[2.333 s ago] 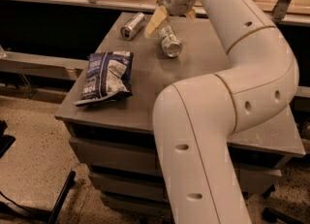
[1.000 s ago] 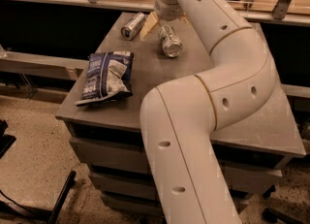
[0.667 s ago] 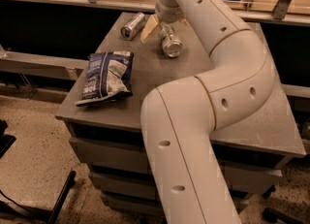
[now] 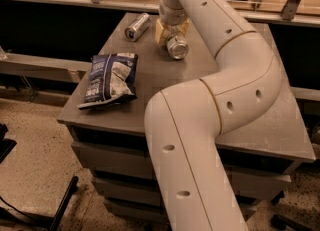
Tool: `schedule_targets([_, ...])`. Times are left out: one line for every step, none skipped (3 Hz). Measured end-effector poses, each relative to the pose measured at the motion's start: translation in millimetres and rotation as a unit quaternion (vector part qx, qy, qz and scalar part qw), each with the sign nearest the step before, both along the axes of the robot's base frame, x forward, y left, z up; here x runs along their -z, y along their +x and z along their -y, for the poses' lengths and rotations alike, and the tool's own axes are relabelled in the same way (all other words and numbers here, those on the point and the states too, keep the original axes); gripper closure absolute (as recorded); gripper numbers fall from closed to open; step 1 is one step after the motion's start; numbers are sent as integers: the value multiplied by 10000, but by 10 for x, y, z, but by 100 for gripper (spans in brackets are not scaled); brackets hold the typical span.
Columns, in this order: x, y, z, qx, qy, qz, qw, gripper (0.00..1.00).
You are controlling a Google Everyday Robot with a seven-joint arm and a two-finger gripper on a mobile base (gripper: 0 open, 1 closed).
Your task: Place 7up can upright
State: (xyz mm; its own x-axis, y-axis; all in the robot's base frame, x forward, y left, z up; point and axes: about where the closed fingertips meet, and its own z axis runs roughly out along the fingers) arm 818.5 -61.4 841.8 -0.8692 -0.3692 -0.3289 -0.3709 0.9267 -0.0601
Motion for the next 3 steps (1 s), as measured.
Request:
schedule_targets([38,16,-14,-7,2,-5,10000,65])
schedule_targets([-61,132,-39,-164,-368,295,9988,87])
schedule_targets([-371,203,-112,-584,-716,823,9923,100])
